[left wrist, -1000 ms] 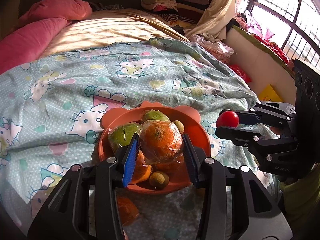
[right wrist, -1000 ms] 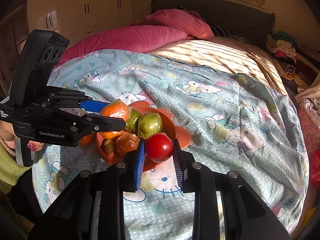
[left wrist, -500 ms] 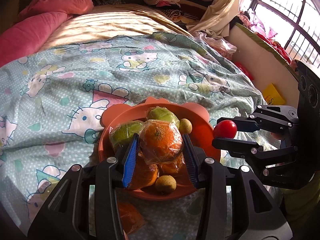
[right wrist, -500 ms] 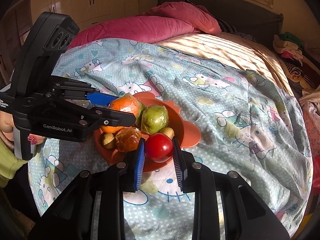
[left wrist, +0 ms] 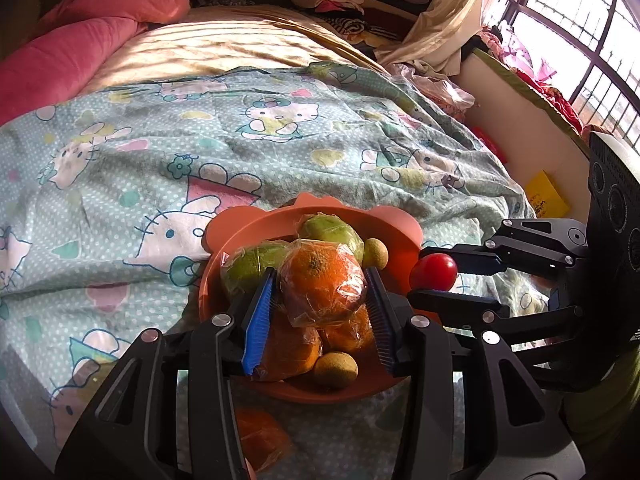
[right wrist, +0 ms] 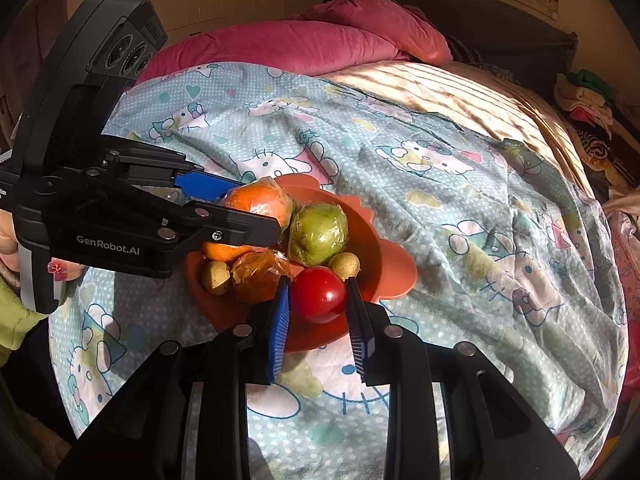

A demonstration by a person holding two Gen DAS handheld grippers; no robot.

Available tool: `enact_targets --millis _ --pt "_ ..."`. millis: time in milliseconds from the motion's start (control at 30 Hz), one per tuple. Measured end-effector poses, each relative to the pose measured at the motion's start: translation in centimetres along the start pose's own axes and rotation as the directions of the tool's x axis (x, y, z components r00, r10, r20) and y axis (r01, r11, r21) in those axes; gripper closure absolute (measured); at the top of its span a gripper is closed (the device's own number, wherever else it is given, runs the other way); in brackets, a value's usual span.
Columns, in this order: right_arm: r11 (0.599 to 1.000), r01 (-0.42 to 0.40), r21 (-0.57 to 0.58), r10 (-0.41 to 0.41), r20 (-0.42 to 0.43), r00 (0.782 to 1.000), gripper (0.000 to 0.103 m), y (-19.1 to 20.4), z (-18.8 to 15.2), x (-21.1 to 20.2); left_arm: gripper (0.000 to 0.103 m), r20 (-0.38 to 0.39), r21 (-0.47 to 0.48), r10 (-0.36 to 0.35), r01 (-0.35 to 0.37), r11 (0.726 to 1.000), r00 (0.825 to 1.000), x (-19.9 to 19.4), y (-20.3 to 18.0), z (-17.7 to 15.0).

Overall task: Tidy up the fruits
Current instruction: 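Lower the orange into the plate with the left tool while the right tool carries the red fruit, then lower the red fruit into the plate with the right tool while the left tool releases the orange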

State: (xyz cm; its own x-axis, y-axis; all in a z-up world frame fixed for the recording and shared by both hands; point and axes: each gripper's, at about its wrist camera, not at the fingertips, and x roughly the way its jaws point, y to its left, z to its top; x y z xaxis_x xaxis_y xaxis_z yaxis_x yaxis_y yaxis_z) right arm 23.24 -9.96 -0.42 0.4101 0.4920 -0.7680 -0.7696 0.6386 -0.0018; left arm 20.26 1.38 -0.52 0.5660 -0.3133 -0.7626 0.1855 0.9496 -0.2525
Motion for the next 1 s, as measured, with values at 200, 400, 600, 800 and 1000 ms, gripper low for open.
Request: enact_targets --millis 200,400,600,800,1000 --pt "1.0 0.002 -0.016 -0.002 -0.022 1.0 0.077 0.1 0.1 0.9 0.066 0.004 0.0 0.003 -0.003 1.0 1.0 -0.1 0.1 0.0" --pt "1.0 0.005 -0.025 -0.006 -0.039 0.999 0.077 0.1 0.1 1.7 0.062 0.006 -0.009 0.006 -0.006 1.0 1.0 -0.2 0.3 0.2" --pt "1.0 0.005 -0.031 -0.006 -0.041 0.999 0.077 0.1 0.2 1.7 0.061 0.008 -0.011 0.006 -0.006 1.0 1.0 -0.2 0.3 0.2" --pt "1.0 0.005 -0.031 -0.006 -0.043 0.999 0.077 0.1 0.2 1.7 0.06 0.009 -0.002 -0.001 0.001 1.0 1.0 -0.3 0.0 0.2" --pt "0.999 0.004 -0.045 -0.006 -0.046 0.999 0.076 0.4 0.1 1.6 0.06 0.01 -0.005 -0.001 0.001 1.0 1.0 -0.3 0.0 0.1"
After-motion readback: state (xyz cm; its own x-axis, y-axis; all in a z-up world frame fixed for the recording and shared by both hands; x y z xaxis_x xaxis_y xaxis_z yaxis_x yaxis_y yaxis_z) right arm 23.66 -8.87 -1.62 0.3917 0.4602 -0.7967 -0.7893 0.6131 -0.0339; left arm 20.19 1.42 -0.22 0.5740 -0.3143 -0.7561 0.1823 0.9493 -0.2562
